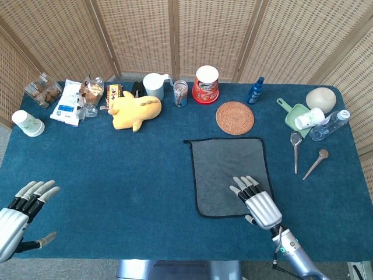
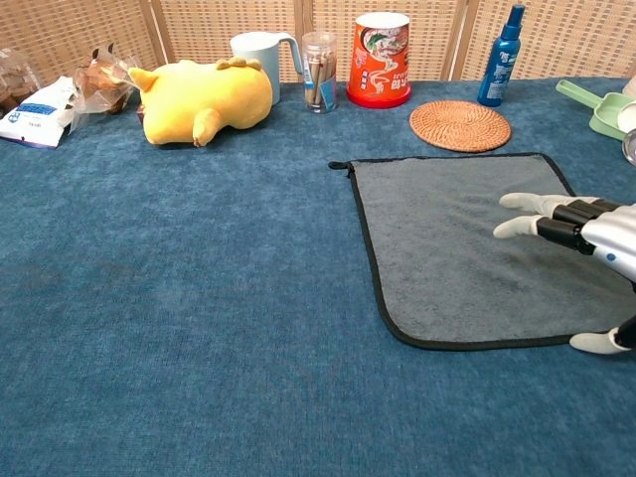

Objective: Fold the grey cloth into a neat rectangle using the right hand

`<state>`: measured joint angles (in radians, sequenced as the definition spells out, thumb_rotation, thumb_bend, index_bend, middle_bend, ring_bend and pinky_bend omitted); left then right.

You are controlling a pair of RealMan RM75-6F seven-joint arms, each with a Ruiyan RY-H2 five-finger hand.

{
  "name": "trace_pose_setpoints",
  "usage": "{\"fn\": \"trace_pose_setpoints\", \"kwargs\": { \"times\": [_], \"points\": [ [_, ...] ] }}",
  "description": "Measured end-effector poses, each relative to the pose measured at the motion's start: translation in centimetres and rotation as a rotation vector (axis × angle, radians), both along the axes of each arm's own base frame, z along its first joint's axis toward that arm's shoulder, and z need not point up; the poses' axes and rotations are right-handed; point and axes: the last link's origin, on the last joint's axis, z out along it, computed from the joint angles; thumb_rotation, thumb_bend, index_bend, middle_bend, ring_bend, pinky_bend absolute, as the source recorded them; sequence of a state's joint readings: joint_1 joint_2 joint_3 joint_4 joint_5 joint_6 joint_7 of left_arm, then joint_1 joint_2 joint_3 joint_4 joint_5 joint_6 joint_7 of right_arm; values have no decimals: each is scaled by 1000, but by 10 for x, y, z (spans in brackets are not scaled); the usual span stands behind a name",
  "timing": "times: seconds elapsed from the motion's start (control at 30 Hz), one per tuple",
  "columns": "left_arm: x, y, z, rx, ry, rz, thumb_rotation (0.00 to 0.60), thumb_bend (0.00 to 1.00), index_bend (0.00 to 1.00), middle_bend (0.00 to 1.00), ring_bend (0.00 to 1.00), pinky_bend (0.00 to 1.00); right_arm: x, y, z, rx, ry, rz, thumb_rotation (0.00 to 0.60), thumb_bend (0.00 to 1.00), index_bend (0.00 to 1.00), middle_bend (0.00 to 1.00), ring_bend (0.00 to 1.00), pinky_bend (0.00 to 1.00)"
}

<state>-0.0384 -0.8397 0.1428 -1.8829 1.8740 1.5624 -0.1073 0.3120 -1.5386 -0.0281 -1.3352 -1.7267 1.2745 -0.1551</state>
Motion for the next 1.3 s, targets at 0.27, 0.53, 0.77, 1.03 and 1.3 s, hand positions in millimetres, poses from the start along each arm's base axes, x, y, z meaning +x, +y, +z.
{"fn": "trace_pose_setpoints", "kwargs": {
  "times": [0.27, 0.53, 0.77, 1.03, 1.3],
  "points": [
    [0, 0, -1, -3, 2, 1, 600, 237, 86, 0, 0, 66, 0, 1, -2, -2, -4, 8, 600, 130, 245, 0, 0, 157],
    [0, 0, -1, -1, 2, 3, 600, 237, 86, 0, 0, 67, 4, 7, 0, 3, -12, 30, 600, 130, 244, 0, 0, 157],
    [0, 0, -2, -5, 3, 3, 600, 238, 86, 0, 0, 66, 4, 7, -1, -1, 1, 41, 600, 131, 283, 0, 0, 157],
    [0, 0, -2, -6, 2, 4, 600, 237, 86, 0, 0, 66, 3, 5, -5, -17, 6, 55, 600, 131, 297, 0, 0, 170],
    [0, 0, -1, -5, 0, 3, 600, 237, 85, 0, 0, 66, 4, 5, -9, -19, 8, 68, 600, 131, 295, 0, 0, 170]
  ]
}}
